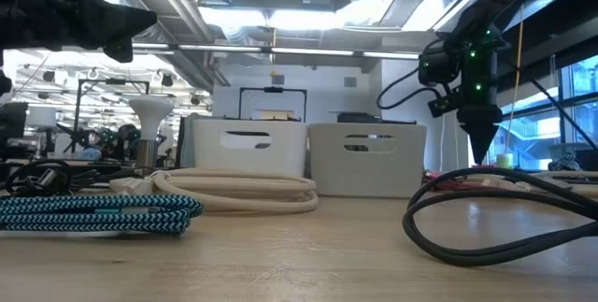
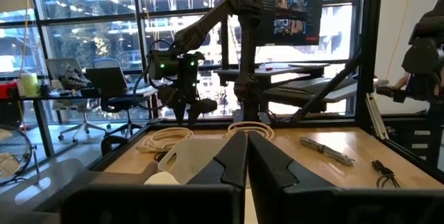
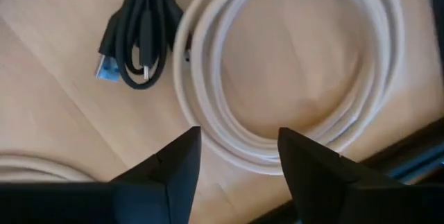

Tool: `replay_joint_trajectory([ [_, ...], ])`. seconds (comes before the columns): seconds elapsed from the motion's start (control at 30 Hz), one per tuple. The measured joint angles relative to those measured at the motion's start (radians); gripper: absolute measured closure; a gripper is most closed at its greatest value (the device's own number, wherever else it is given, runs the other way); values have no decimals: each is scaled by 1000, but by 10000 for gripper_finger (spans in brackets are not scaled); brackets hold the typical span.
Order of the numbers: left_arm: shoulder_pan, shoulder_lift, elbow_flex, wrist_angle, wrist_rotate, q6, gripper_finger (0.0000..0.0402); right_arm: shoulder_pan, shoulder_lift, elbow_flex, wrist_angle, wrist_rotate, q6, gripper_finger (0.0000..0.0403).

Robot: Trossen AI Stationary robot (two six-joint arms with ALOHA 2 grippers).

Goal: Pick & Place USB Port
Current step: Put the brown HDMI cable into the black bin

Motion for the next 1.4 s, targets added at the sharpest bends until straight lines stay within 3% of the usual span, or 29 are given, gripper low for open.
replay_joint_trajectory([
  [0.6, 0, 0, 0, -1, 0, -1, 394, 0, 208, 2, 77, -64, 12, 225],
  [0.73, 0, 0, 0, -1, 0, -1, 395, 0, 225, 4, 71, -67, 16, 249],
  [1.0, 0, 0, 0, -42, 0, -61, 398, 1, 199, 1, 68, -63, 20, 385],
  [1.27, 0, 0, 0, -62, 1, -125, 398, 9, 108, -3, 21, 54, 46, 388],
  [1.4, 0, 0, 0, -60, -5, -98, 398, 16, 16, -3, -14, 41, 92, 388],
])
